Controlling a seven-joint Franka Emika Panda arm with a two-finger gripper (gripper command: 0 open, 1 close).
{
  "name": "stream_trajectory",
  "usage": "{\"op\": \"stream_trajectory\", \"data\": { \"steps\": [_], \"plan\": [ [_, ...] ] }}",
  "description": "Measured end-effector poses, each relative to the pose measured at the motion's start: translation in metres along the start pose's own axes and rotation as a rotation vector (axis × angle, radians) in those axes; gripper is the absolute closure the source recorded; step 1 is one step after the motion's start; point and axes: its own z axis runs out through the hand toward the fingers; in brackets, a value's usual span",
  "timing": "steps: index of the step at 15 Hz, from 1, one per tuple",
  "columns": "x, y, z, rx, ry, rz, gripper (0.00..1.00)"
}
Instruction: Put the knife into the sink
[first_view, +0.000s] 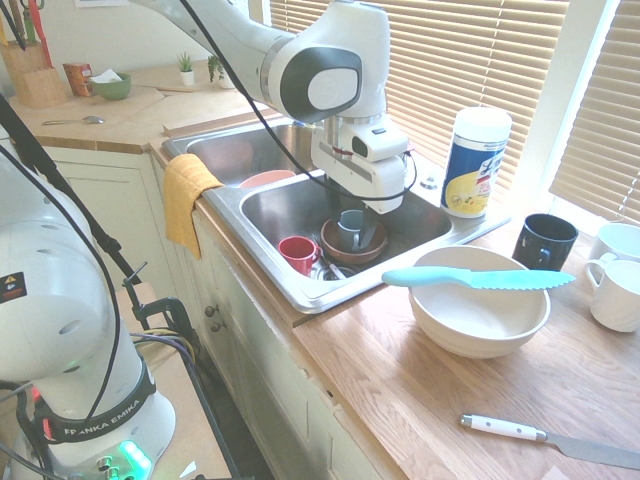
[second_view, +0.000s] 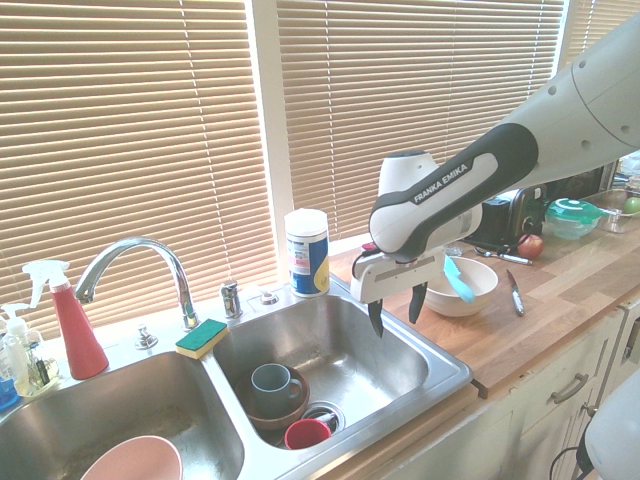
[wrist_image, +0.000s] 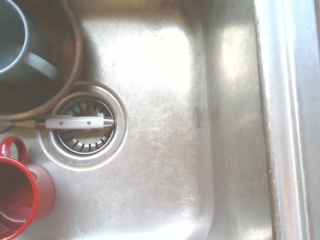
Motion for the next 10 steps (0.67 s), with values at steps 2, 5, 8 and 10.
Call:
{"op": "stream_trajectory", "data": {
  "steps": [2, 5, 8, 10],
  "plan": [
    [0.001, 0.000, 0.000, 0.000, 0.000, 0.002, 0.00],
    [0.021, 0.000, -0.033, 0.004, 0.038, 0.058, 0.00],
    [0.064, 0.030, -0.067, -0.033, 0.101, 0.231, 0.00],
    [0.090, 0.058, -0.073, -0.038, 0.118, 0.349, 0.00]
  ]
}}
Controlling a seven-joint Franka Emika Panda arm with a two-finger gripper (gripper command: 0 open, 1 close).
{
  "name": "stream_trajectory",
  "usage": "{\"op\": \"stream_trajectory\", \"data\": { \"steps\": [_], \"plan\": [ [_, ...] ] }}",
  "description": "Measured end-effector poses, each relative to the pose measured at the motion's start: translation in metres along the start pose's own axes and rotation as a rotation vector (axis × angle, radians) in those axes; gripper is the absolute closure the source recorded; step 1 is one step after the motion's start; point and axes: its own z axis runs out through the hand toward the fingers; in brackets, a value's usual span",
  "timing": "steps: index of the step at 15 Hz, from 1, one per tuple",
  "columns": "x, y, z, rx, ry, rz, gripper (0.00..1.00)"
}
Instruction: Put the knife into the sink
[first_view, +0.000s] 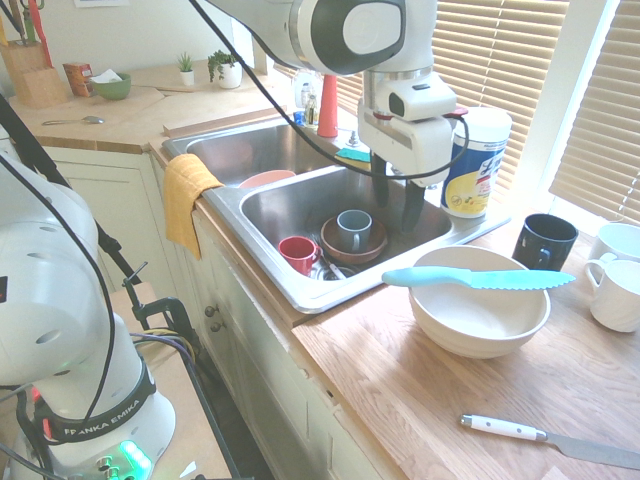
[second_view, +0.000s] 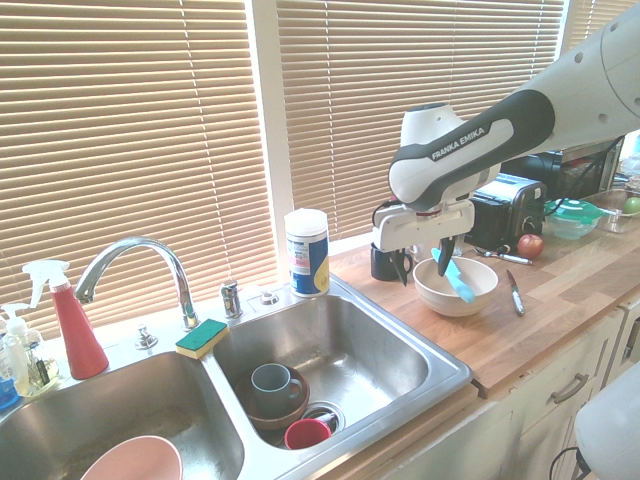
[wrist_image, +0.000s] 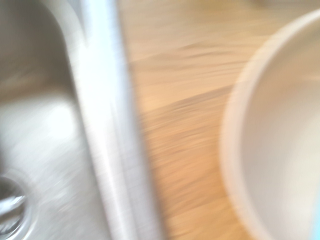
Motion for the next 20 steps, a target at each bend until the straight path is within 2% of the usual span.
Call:
{"op": "stream_trajectory", "data": {
  "steps": [4, 8, 9, 20],
  "plan": [
    [0.045, 0.040, 0.018, -0.005, -0.015, 0.129, 0.00],
    [0.056, 0.054, 0.053, 0.017, -0.005, 0.154, 0.00],
    [0.058, 0.053, 0.059, 0.028, 0.002, 0.147, 1.00],
    [0.053, 0.044, 0.068, 0.064, 0.024, 0.097, 1.00]
  ]
}}
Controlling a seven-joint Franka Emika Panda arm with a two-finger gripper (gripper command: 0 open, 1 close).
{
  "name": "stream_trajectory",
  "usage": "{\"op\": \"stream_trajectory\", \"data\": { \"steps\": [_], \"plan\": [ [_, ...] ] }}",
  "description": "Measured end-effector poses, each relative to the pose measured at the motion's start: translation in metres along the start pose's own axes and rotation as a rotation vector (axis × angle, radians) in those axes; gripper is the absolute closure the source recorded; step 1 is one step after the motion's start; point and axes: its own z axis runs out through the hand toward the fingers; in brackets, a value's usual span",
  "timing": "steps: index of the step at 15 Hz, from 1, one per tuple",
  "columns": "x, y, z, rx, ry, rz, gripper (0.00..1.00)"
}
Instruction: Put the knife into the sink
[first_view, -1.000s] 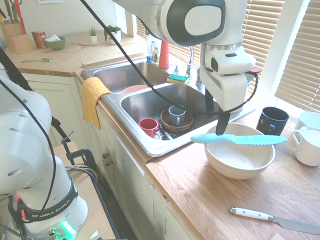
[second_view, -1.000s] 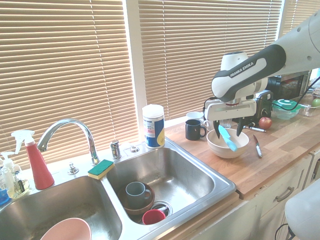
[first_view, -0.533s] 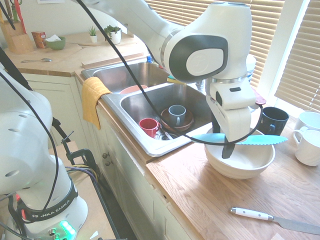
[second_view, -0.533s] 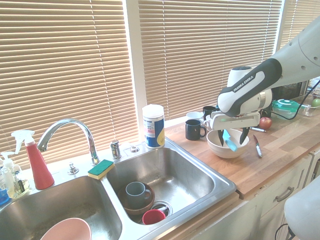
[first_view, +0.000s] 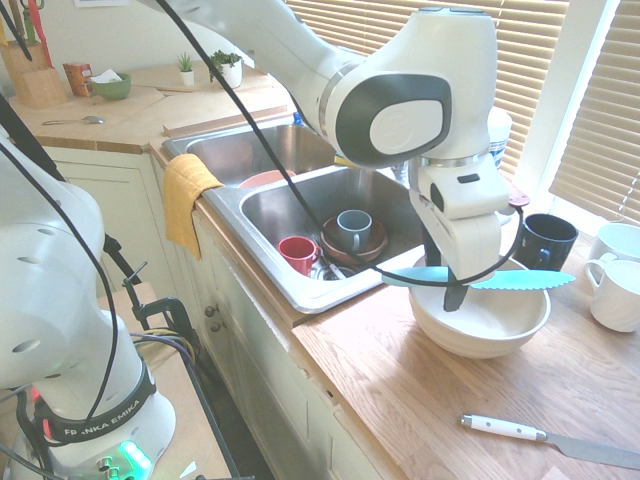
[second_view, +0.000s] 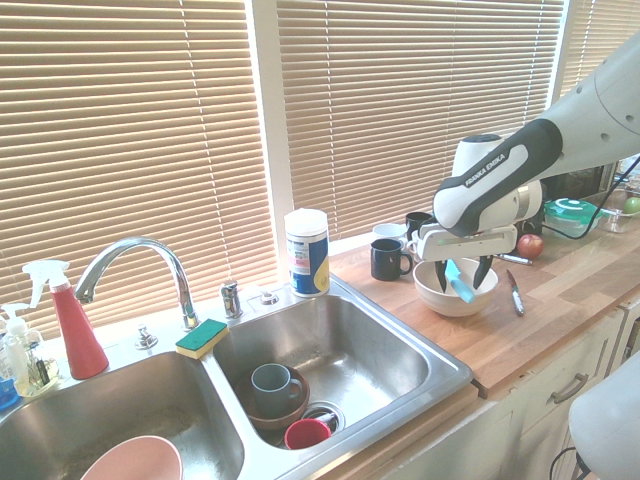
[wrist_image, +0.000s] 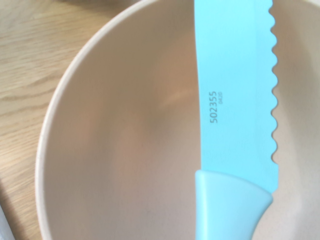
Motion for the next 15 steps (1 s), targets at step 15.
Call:
{"op": "stream_trajectory", "data": {
  "steps": [15],
  "plan": [
    [-0.006, -0.012, 0.001, 0.018, 0.015, -0.030, 1.00]
  ]
}}
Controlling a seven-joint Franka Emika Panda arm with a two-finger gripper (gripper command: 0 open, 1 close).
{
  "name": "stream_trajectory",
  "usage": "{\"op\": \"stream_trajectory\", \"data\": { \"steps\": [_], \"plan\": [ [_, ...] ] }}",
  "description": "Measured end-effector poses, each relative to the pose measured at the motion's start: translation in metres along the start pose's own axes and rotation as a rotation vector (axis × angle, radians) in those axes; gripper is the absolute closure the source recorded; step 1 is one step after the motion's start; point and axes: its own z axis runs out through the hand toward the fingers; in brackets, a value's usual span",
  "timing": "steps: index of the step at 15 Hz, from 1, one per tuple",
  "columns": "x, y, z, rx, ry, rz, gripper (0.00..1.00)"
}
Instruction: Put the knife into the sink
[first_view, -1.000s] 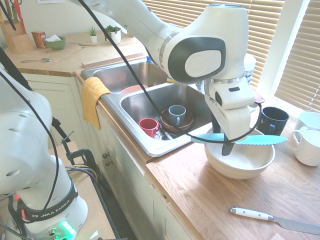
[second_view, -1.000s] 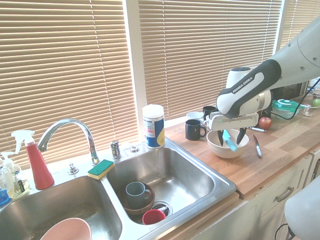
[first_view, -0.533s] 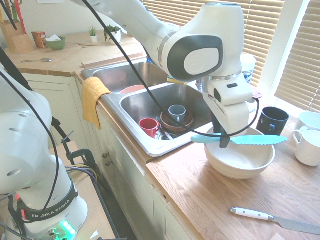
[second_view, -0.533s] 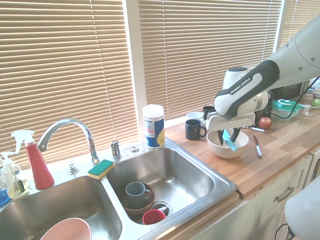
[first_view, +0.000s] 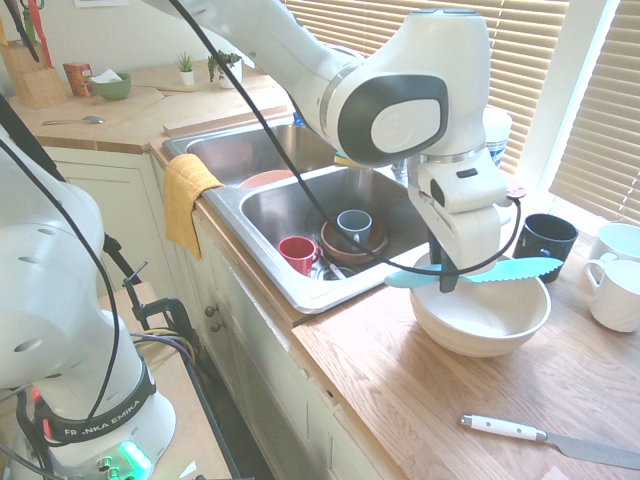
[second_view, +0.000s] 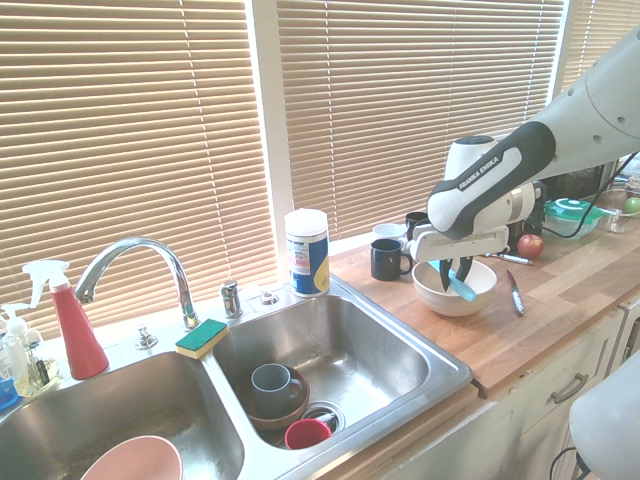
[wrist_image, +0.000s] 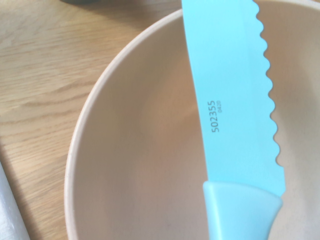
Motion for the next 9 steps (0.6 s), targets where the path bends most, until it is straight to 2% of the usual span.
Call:
{"op": "stream_trajectory", "data": {
  "steps": [4, 9],
  "plan": [
    [0.001, -0.006, -0.041, 0.036, 0.017, -0.015, 1.00],
    [-0.074, -0.037, -0.099, 0.076, 0.043, -0.154, 1.00]
  ]
}}
